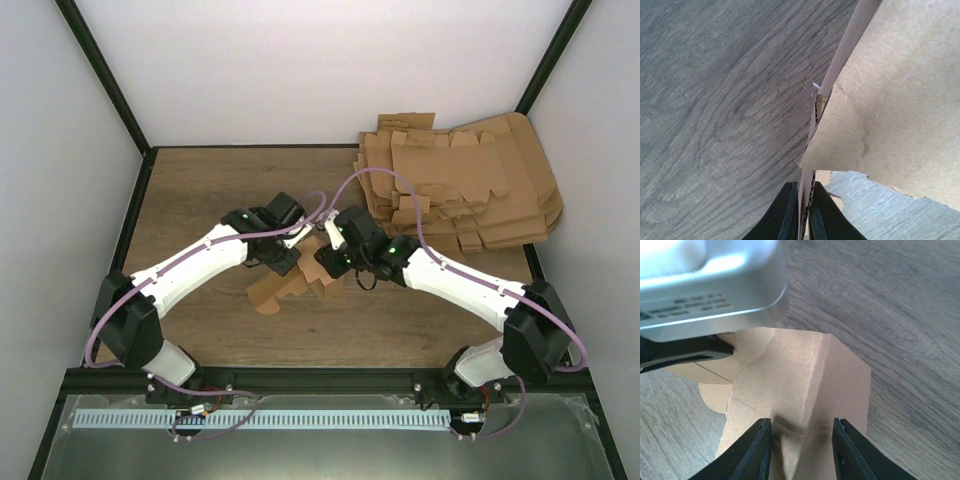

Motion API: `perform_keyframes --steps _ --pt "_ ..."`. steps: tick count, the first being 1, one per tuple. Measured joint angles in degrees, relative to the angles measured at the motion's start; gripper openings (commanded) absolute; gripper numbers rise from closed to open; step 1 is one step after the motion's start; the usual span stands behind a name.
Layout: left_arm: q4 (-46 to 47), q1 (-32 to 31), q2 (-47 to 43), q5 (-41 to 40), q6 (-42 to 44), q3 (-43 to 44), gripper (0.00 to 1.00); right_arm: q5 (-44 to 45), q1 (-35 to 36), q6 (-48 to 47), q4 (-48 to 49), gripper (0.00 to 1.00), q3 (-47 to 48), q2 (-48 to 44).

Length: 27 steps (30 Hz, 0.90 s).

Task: Fold the paper box

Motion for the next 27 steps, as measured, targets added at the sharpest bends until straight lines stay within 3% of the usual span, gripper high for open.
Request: perform_keyframes --steps 13,23,27 --pt "0.17 -0.2 0.0 1.25 1.46 0.0 0.15 3.85 -0.02 -2.58 -1.64 0.37 0.37 -0.39" --pt "0.52 -0.46 0.5 -0.52 4.92 0.31 0.14 5.4 0.0 -5.49 -0.15 0.4 -1.11 -0.79" --pt "1.11 -0.46 1.68 -1.22 6.21 1.09 0.14 6.4 -0.02 -6.19 0.26 0.46 -1.46 -0.87"
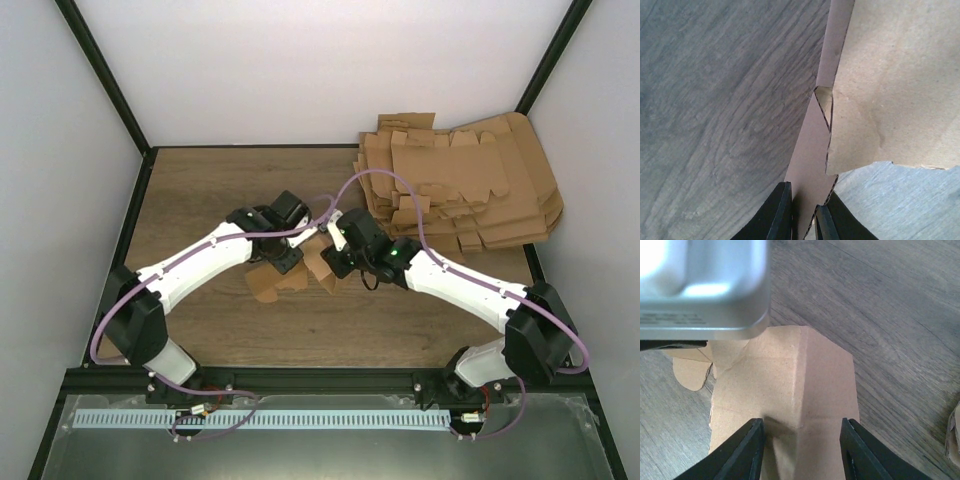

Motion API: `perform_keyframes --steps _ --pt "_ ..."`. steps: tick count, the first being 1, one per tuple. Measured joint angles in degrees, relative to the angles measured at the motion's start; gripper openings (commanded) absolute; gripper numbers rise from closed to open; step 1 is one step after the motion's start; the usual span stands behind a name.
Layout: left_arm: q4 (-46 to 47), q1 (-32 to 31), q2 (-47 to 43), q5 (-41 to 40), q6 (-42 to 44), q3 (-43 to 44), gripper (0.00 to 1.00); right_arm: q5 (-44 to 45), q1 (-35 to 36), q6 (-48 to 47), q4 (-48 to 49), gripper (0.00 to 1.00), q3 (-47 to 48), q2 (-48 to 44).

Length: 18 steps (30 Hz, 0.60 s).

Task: Fold the paper box

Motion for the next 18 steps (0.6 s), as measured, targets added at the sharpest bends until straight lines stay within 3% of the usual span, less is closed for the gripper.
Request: perform_keyframes --steps 9,15,18 --pt "4.92 0.07 -0.81 -2.36 5.92 -2.08 0.15 0.87 0.02 -0.61 0.96 0.49 -0.92 -0.09" --pt "8.31 0.98 -2.45 0.81 10.49 -3.67 0.14 0.94 0.0 -1.11 2.16 0.45 -4.94 -1.64" --pt "10.54 1.88 -2.45 2.8 11.89 -4.04 0.14 1.99 0.02 -2.29 3.76 0.49 -8.02 -2.23"
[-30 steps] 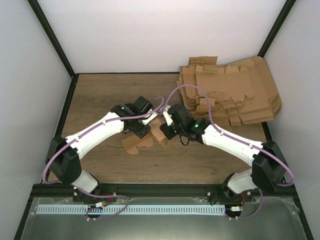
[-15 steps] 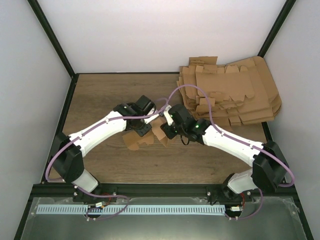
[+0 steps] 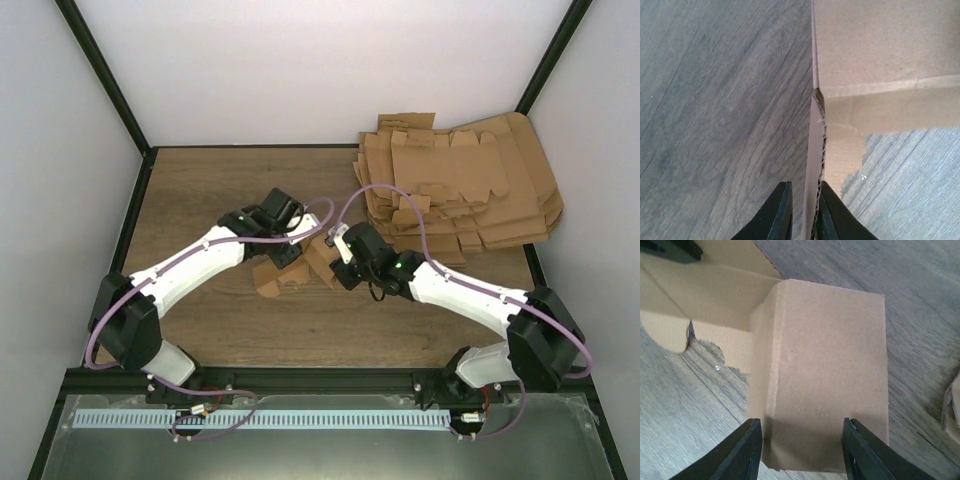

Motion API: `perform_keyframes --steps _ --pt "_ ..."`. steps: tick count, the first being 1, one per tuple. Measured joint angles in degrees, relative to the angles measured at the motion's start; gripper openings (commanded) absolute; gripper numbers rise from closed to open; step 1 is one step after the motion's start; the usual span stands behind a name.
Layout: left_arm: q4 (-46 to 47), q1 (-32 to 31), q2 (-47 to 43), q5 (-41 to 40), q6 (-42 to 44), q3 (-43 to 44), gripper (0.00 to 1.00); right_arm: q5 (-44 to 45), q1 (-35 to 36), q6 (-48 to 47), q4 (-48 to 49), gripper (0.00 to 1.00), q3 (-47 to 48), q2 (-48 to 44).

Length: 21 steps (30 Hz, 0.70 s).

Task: Fold the paper box

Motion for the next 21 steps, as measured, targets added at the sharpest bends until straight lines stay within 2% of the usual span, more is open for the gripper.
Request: perform_keyframes --steps 6,14,21 --pt "1.03 2.49 -0.02 4.07 2.34 -0.46 0.13 0.61 0.0 -1.51 1.38 0.51 -1.29 -0.85" --pt "0.5 2.58 -0.09 8.87 3.5 -0.44 0.11 1.44 0.0 -2.19 1.9 0.54 -1.22 -0.7" --pt "-0.44 2.58 -0.39 10.6 3.98 0.44 0.1 3.72 0.0 -4.09 2.62 0.55 1.92 3.23"
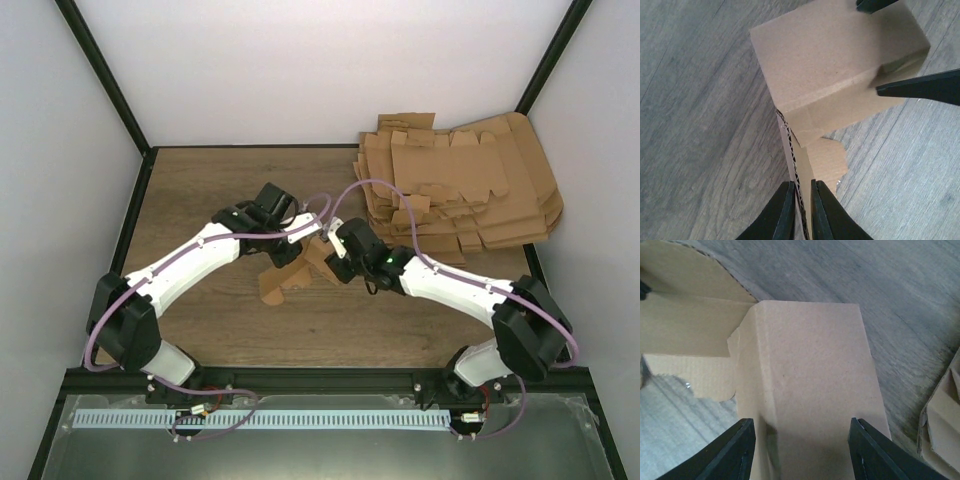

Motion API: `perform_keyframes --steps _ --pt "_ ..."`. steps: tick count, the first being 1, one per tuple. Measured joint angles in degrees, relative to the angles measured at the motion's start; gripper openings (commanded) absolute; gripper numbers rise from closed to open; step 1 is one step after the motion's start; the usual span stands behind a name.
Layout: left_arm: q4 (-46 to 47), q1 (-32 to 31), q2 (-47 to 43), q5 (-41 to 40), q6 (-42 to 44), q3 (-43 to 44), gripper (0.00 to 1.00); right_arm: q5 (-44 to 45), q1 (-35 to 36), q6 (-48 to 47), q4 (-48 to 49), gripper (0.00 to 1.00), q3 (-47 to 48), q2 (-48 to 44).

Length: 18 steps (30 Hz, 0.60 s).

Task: Fold the paper box

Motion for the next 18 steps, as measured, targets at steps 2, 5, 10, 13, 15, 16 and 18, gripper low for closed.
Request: perform_keyframes --steps 2,5,10,13,15,16,18 --pt "-0.35 0.0 0.0 0.42 0.04 0.61 0.07 1.05 0.0 -0.42 0.92 0.54 0.2 1.03" --pt "-0.68 0.0 0.0 0.98 0.22 1.11 0.06 2.82 0.17 -1.22 4.13 0.54 -0.59 1.11" --pt "-1.14 0.0 0.0 1.14 0.22 1.42 0.05 4.17 0.55 -4.83 12.66 0.52 -6.36 -0.15" --pt "-1.27 0.0 0.0 1.11 0.22 1.51 0.04 4.44 0.66 -7.34 15.17 0.52 -7.41 -0.22" --pt "-1.31 0.0 0.02 1.16 0.22 1.99 0.04 4.85 0.7 -8.46 16.02 0.51 -7.41 0.2" --pt "-1.38 0.0 0.04 1.16 0.22 2.36 0.04 5.2 0.76 -9.01 16.37 0.5 -7.41 0.52" --pt "-1.44 0.0 0.17 1.22 0.22 3.21 0.04 6.1 0.81 -10.03 17.33 0.47 -7.41 1.22"
